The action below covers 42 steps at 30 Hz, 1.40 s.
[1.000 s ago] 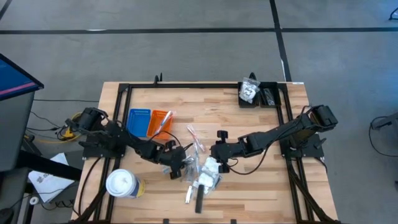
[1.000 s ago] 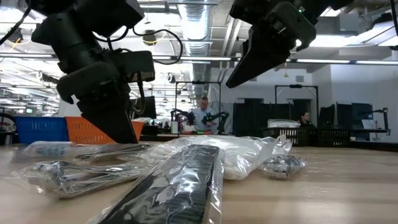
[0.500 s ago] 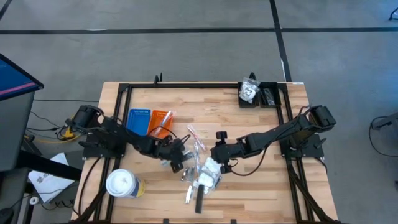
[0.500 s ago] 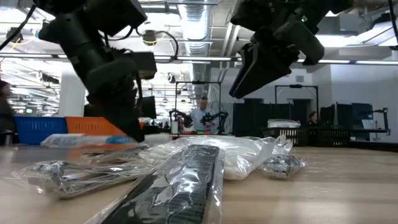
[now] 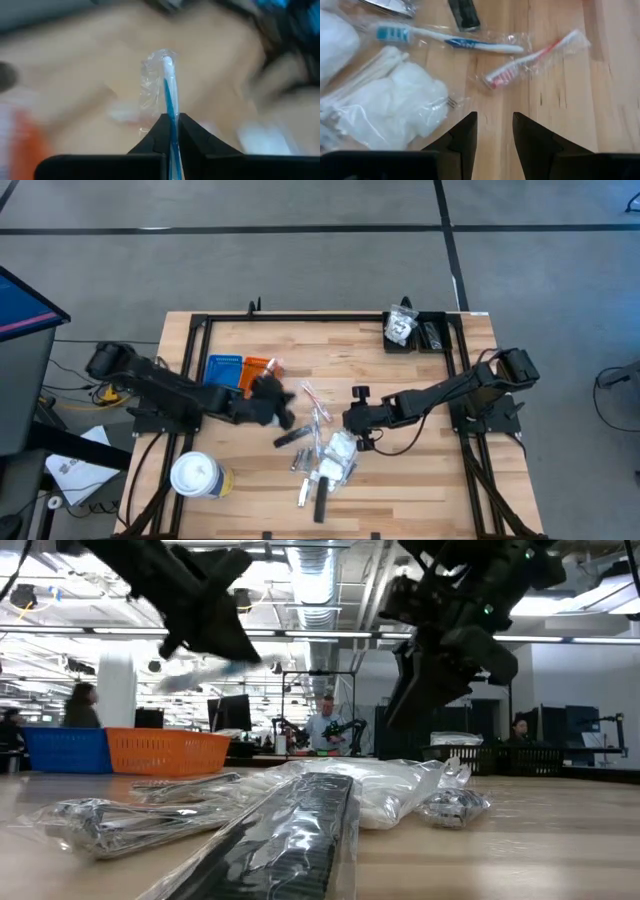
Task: Pick & Place Travel size toiletries
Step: Put the blue toothbrush into the orange bin
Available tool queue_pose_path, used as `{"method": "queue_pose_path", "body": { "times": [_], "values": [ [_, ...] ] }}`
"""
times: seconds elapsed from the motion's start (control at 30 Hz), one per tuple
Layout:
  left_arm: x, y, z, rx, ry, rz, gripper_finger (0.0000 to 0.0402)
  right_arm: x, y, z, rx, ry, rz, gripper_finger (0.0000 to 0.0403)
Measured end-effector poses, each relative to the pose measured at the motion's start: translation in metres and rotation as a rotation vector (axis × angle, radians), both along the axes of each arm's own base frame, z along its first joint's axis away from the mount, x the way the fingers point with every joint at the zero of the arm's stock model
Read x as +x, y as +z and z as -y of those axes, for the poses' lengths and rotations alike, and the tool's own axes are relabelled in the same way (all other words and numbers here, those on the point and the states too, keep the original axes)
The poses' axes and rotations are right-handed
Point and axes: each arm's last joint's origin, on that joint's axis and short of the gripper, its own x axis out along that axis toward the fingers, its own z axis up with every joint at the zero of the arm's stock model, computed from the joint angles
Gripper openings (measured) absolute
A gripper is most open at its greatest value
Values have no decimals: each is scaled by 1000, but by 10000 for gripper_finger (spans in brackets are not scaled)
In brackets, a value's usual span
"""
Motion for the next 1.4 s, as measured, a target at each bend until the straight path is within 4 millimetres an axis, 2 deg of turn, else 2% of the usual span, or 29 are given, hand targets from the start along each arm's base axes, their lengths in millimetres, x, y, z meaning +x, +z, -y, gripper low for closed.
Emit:
{"method": "queue_pose_path", "body": {
  "times": [0.1, 0.2, 0.3, 0.47, 0.67, 0.83, 1.4],
  "values": [
    [-16, 17, -16, 49, 218, 86, 8, -2, -3, 2, -1, -8, -11, 118],
    [-28, 21, -37, 22, 355, 90, 8, -2, -4, 2, -4, -3, -12, 118],
    [-33, 14, -53, -4, 460, 52, 8, -2, -4, 2, -12, 7, -13, 118],
    [-28, -7, -66, -24, 571, 24, 8, -2, -4, 2, -16, 13, -12, 118],
    [-24, -39, -65, -51, 642, -19, 8, -2, -4, 2, -12, 8, -12, 118],
    [-20, -52, -64, -58, 668, -33, 8, -2, -4, 2, -10, 5, -13, 118],
    [-24, -55, -65, -61, 670, -94, 9, -2, -4, 2, -6, -1, -13, 118]
  ]
}}
